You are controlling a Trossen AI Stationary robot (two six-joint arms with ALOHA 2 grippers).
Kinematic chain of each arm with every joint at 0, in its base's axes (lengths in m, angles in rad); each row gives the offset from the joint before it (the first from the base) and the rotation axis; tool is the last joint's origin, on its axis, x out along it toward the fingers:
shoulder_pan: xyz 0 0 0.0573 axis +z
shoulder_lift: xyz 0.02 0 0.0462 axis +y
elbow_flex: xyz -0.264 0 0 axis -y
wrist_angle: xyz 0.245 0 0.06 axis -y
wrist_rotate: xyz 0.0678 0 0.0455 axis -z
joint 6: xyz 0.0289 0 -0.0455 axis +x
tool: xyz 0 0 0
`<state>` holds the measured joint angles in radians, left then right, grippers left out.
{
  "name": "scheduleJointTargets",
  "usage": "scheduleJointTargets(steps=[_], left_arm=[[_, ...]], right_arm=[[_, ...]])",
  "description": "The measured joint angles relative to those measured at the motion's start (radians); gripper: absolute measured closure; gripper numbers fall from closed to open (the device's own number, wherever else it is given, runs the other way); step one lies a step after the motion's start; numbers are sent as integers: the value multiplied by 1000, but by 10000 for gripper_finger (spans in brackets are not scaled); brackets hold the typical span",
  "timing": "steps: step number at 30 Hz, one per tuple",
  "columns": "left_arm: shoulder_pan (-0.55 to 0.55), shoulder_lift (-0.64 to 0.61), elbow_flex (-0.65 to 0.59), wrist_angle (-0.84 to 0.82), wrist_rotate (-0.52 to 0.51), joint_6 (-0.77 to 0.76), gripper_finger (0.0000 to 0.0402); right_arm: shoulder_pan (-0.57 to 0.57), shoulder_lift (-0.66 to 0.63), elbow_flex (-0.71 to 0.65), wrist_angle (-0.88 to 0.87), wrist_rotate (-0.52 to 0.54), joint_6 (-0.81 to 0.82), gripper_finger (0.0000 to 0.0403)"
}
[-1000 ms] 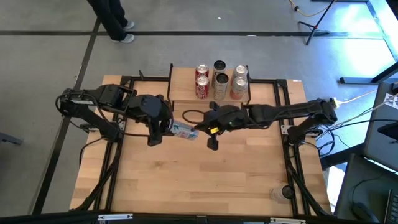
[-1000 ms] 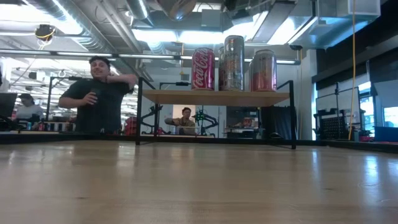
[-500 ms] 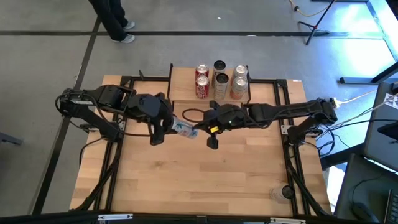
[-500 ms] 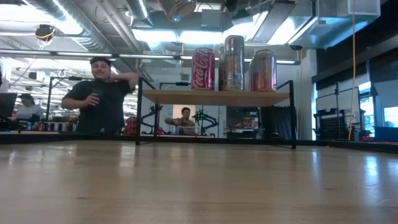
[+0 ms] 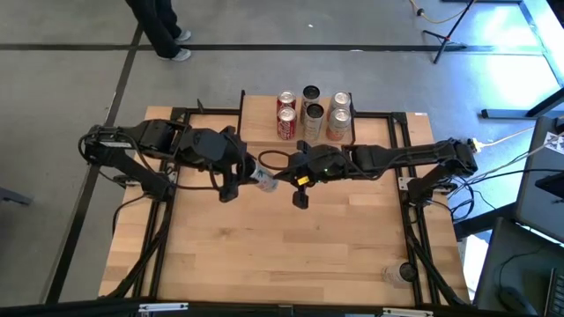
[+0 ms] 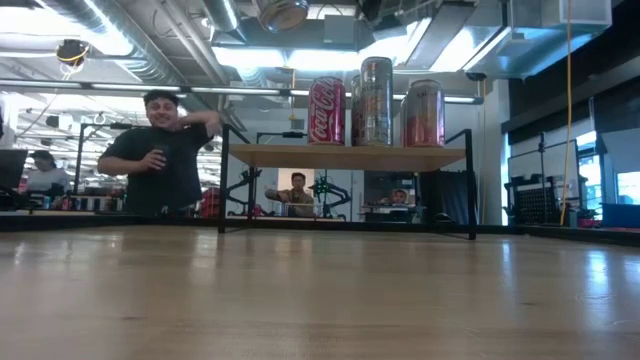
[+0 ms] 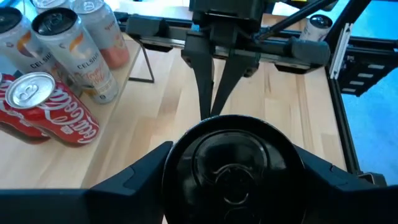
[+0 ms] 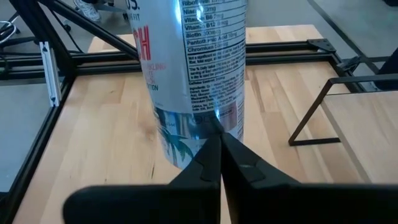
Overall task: Place canned beverage on shelf
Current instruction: Put the left white and pink soda can on the shelf
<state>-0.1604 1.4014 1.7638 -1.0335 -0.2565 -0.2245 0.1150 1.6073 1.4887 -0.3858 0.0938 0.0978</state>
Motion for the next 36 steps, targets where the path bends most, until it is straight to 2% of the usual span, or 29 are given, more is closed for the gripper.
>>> scheduleJointTargets(steps=[12, 19, 27, 36], left_arm=[[32, 5, 1, 49, -12, 26, 171], [90, 5, 1, 37, -36, 103, 171], [250, 7, 1, 12, 7, 253, 171], [509, 20, -23, 15, 169, 434, 171]], right_arm=[[0, 0, 0, 21, 45, -28, 400], [4, -92, 0, -47, 72, -29, 400], [3, -221, 1, -187, 105, -19, 400], [3, -246, 2, -314, 193, 11, 400]])
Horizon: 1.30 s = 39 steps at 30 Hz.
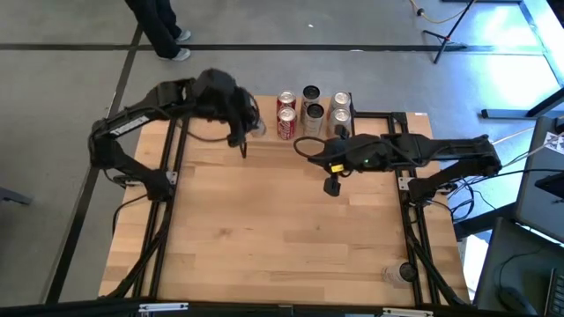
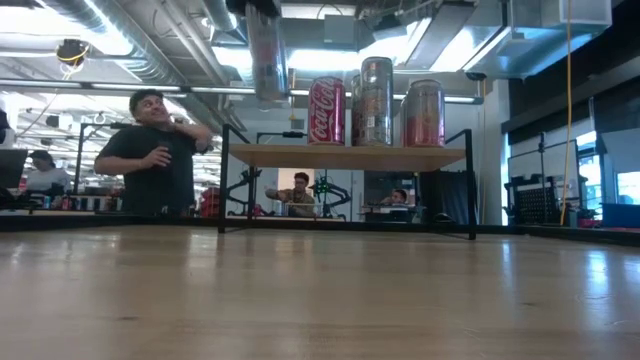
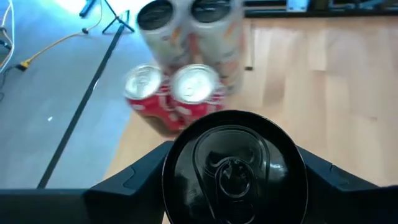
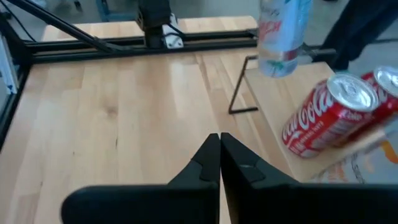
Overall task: Place canned beverage on shelf
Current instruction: Put the left white and pink soda can on the shelf
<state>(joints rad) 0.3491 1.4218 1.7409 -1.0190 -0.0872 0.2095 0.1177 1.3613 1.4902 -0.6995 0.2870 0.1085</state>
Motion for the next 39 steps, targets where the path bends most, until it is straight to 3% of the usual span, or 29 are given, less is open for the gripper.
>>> scheduleJointTargets(steps=[5, 12, 24, 39], left_arm=[[128, 67, 20, -5, 115, 34, 171], [237, 228, 161, -82, 266, 40, 171], [300, 363, 245, -116, 321, 102, 171], [337, 381, 232, -39, 359, 212, 171]], right_arm=[[0, 5, -1, -26, 30, 23, 400], [0, 5, -1, -38, 37, 50, 400], [0, 5, -1, -78, 36, 116, 400], [0, 4, -1, -92, 35, 116, 400]])
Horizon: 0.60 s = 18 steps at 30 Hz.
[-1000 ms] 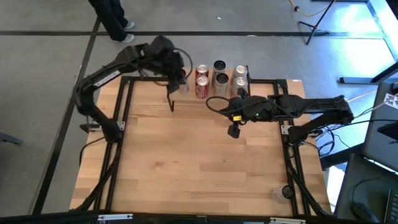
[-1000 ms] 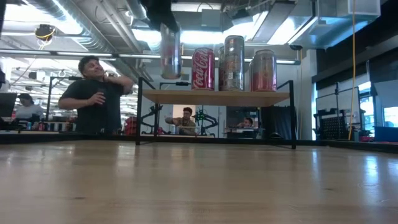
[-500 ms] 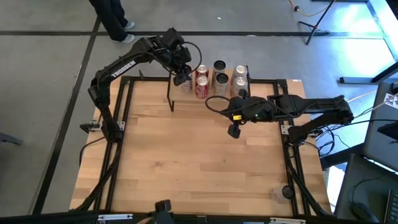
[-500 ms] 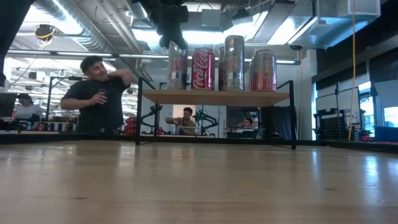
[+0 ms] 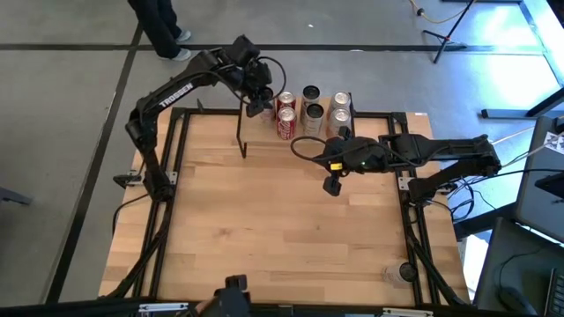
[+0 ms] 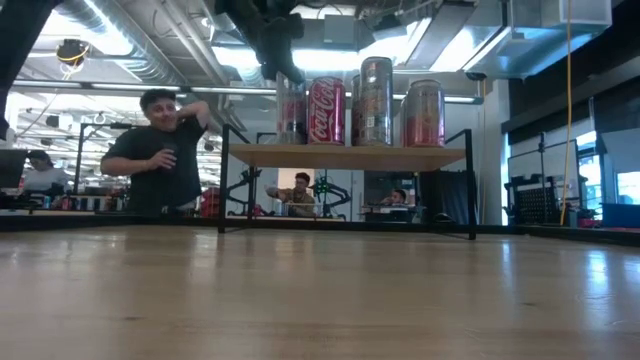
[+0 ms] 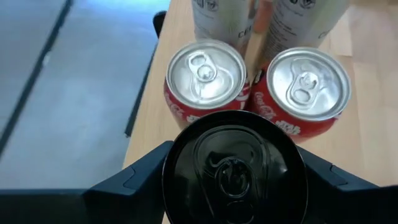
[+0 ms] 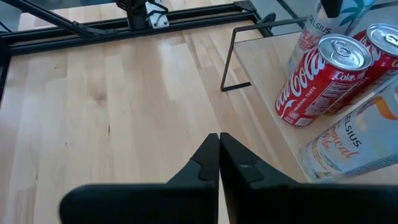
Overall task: Place canned beverage on shelf
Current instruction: Put the left white and pink soda can on the shelf
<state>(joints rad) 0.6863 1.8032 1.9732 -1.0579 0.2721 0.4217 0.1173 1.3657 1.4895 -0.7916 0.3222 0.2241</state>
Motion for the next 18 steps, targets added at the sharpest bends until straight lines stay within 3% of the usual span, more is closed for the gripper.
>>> scheduleJointTargets(steps=[18], left_arm=[[11, 12, -11, -7, 33, -20, 140]], right_arm=[[0, 0, 0, -13, 0, -1, 400]])
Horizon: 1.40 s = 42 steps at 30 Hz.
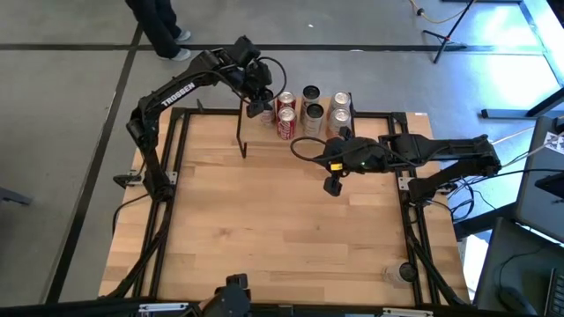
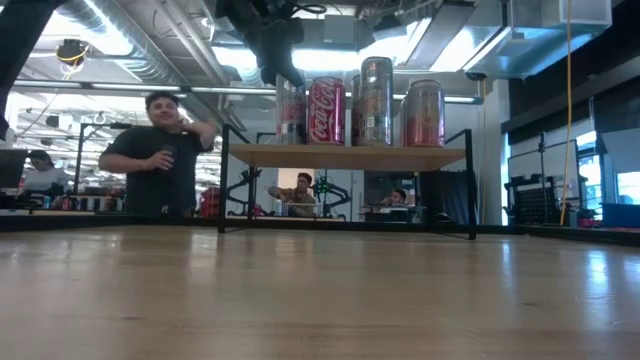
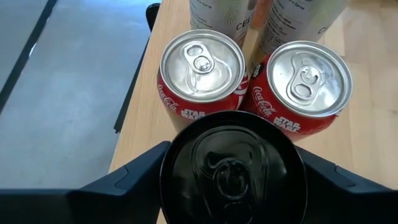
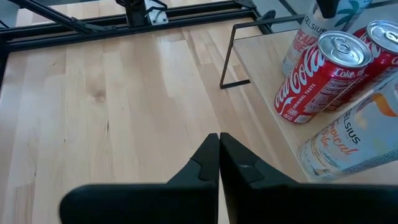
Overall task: Place canned beverage on shelf
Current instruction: Put the left white and pink soda can on the shelf, then put the white and pink soda can on the shelf
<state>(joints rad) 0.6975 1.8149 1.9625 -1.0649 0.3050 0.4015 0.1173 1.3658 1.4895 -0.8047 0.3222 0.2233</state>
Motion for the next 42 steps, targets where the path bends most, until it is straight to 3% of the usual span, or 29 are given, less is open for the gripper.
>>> scheduleJointTargets(steps=[16, 20, 28, 35, 38, 42], left_arm=[[-7, -8, 4, 5, -33, -1, 74], [-12, -10, 51, 1, -107, -2, 72], [-36, -11, 240, -62, -110, -42, 74], [-146, -27, 364, -190, -104, -138, 73], [-227, -54, 346, -238, -121, -181, 73], [-348, -107, 293, -233, -228, -262, 73]], right_arm=[[0, 0, 0, -5, 0, -1, 400], [0, 0, 0, -12, 0, -19, 400], [1, -12, -1, -39, -1, -20, 400], [8, -59, -1, -90, -80, 46, 400], [45, -83, -1, -134, -53, 72, 400], [107, -104, -1, -174, 13, 112, 400]])
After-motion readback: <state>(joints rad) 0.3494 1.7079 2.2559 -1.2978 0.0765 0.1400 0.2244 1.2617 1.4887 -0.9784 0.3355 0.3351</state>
